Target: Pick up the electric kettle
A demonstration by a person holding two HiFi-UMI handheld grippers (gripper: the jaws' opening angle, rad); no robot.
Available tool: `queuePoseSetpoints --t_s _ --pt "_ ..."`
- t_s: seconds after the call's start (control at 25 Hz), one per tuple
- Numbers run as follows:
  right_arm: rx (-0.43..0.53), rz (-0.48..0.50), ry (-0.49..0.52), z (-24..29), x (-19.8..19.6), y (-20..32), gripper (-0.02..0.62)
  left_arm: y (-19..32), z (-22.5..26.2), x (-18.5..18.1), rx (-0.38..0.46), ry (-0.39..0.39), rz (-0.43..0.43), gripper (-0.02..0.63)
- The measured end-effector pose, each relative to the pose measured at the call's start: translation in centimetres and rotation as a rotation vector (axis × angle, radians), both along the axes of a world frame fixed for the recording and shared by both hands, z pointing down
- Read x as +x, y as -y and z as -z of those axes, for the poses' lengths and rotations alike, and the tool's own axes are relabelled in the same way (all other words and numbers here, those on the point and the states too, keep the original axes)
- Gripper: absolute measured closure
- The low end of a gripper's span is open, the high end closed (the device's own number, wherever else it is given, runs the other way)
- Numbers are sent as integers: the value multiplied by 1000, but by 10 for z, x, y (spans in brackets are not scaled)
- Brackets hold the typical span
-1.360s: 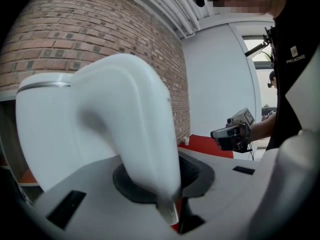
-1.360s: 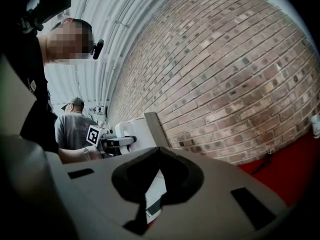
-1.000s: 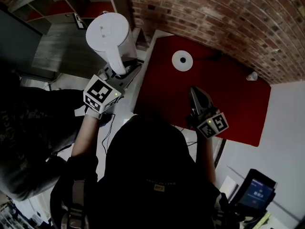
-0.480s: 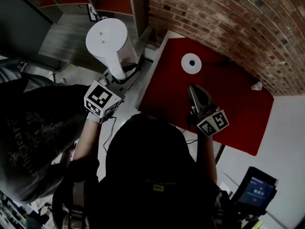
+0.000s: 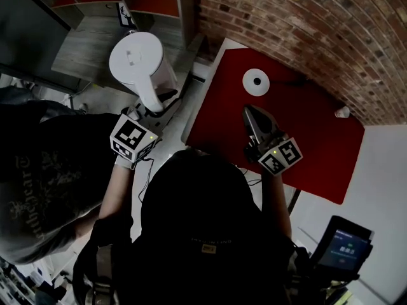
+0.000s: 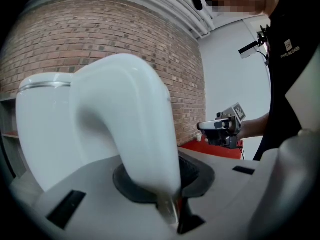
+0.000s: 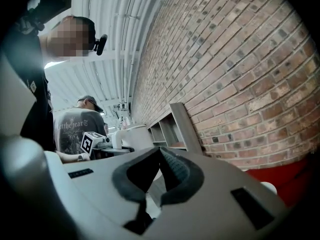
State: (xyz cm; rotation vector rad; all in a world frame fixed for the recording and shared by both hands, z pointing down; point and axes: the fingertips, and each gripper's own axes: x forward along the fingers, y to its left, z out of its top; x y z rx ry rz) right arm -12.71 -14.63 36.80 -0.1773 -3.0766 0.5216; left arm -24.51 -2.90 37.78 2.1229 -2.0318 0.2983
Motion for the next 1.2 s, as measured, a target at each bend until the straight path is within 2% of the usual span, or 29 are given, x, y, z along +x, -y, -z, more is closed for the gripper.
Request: queuePoseSetpoints --t_s 0.6,0.88,1.2 --pt "25 56 9 -8 7 -10 589 -9 -19 24 -12 0 28 545" --pt "37 39 -22 -8 -8 -15 589 -12 -21 10 -25 -24 13 545" --pt "31 24 -38 -13 -4 -11 589 -9 -23 12 -31 -24 5 545"
